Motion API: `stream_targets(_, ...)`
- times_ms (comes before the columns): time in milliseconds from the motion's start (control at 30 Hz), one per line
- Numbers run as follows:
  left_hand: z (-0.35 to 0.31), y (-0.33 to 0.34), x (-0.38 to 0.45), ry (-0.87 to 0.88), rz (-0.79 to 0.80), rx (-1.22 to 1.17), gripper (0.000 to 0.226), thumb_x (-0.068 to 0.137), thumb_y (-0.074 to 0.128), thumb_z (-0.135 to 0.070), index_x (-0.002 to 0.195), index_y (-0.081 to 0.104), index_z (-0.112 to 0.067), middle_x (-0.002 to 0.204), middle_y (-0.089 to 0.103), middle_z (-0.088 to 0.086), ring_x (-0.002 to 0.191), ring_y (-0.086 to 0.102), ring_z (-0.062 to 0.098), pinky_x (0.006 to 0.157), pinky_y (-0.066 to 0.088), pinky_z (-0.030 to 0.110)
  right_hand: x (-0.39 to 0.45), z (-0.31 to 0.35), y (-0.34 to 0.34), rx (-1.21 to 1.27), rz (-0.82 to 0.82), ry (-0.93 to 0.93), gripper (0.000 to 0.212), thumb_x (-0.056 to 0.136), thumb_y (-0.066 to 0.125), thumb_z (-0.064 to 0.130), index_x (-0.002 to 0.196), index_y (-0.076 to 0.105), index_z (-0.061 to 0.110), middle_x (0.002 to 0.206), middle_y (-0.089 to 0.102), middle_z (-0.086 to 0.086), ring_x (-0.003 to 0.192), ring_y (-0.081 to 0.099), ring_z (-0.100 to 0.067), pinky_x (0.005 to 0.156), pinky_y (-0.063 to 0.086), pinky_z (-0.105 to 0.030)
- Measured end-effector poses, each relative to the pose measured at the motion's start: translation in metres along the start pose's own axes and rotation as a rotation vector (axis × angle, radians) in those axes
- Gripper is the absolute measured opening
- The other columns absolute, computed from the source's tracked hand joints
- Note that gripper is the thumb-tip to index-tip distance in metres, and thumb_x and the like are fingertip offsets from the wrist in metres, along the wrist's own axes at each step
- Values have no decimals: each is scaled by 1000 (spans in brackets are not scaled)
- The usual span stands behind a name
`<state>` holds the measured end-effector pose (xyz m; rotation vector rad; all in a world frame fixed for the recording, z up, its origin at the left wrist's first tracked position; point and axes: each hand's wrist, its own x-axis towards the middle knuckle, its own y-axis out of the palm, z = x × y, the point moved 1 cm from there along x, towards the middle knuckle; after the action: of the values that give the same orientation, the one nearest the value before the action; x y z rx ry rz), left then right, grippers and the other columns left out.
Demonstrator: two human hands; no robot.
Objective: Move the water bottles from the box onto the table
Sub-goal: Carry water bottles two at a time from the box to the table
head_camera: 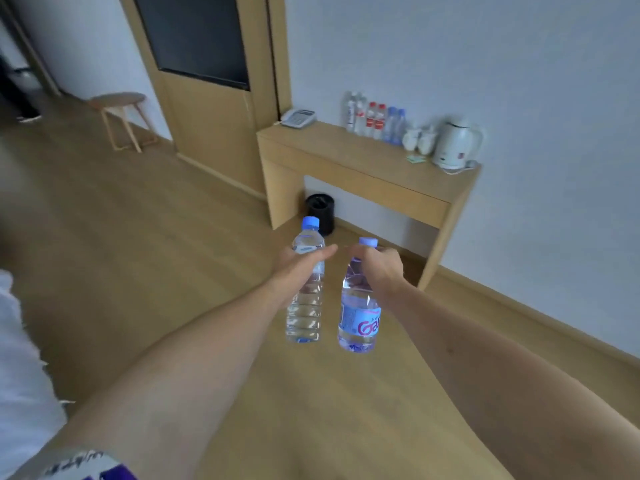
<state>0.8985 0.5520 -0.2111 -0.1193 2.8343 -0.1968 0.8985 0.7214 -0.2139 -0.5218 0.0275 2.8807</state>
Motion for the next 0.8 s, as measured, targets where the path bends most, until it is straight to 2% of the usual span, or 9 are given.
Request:
stream_targets(167, -11, -31, 76, -54, -100, -24, 49, 63, 86, -67, 91, 75, -28, 83, 75, -5, 62, 70, 9, 42, 47, 17, 75, 17, 58, 9, 43, 48, 34, 66, 76, 29, 88, 69, 4, 66, 72, -11, 53, 70, -29, 70, 64, -47)
stream_targets(267, -12, -50, 129, -67, -92, -23, 51, 61, 86, -68, 93, 73, -30, 88, 75, -3, 71, 72, 12, 52, 51, 24, 117, 24, 94, -22, 57, 53, 34, 66, 76, 31, 88, 69, 5, 66, 73, -11, 53, 69, -29, 76, 63, -51)
stream_targets(400, -21, -81, 214, -57, -41, -8, 56, 56, 86, -67, 97, 73, -30, 88, 76, -3, 64, 71, 8, 43, 49, 18, 179, 39, 145, -30, 31, 45, 36, 64, 77, 33, 87, 70, 5, 68, 75, -11, 54, 71, -27, 74, 63, -50)
stream_targets(500, -42, -105, 279, -39, 44, 1, 60, 57, 86, -64, 104, 72, -29, 102, 76, 7, 73, 75, 17, 50, 55, 22, 224, 63, 182, -16, 3, 31, 35, 66, 79, 34, 85, 69, 6, 66, 74, -10, 53, 70, -27, 75, 64, -49)
stream_targets(533, -52, -114, 299, -40, 65, 0, 65, 57, 87, -65, 108, 71, -28, 106, 75, 8, 73, 76, 15, 51, 56, 23, 238, 73, 194, -14, -13, 29, 34, 67, 79, 34, 84, 69, 7, 65, 74, -10, 52, 70, -27, 77, 64, -50)
stream_targets(600, -74, -131, 338, -16, 70, 10, 70, 54, 86, -69, 109, 69, -29, 106, 74, 2, 62, 73, 6, 43, 50, 17, 265, 93, 217, -14, -41, 29, 33, 69, 79, 35, 83, 69, 6, 64, 74, -10, 51, 69, -27, 77, 64, -49)
stream_targets(633, -83, -138, 357, -3, 65, 15, 72, 52, 86, -72, 108, 70, -31, 104, 74, 0, 63, 72, 5, 41, 48, 16, 277, 101, 227, -9, -49, 28, 33, 70, 80, 35, 83, 68, 6, 63, 74, -10, 51, 69, -27, 75, 64, -48)
stream_targets(700, -96, -150, 393, 1, 76, 9, 75, 47, 86, -78, 105, 71, -32, 103, 76, 1, 72, 75, 12, 45, 53, 21, 301, 113, 247, 15, -67, 28, 34, 70, 81, 34, 84, 69, 5, 64, 74, -10, 51, 69, -27, 72, 64, -45)
stream_targets(800, -108, -161, 441, -53, 112, -54, 77, 47, 81, -86, 99, 75, -30, 98, 76, 8, 67, 76, 25, 57, 60, 35, 336, 123, 271, 47, -99, 34, 35, 68, 82, 33, 84, 69, 4, 65, 73, -11, 51, 69, -28, 73, 64, -47)
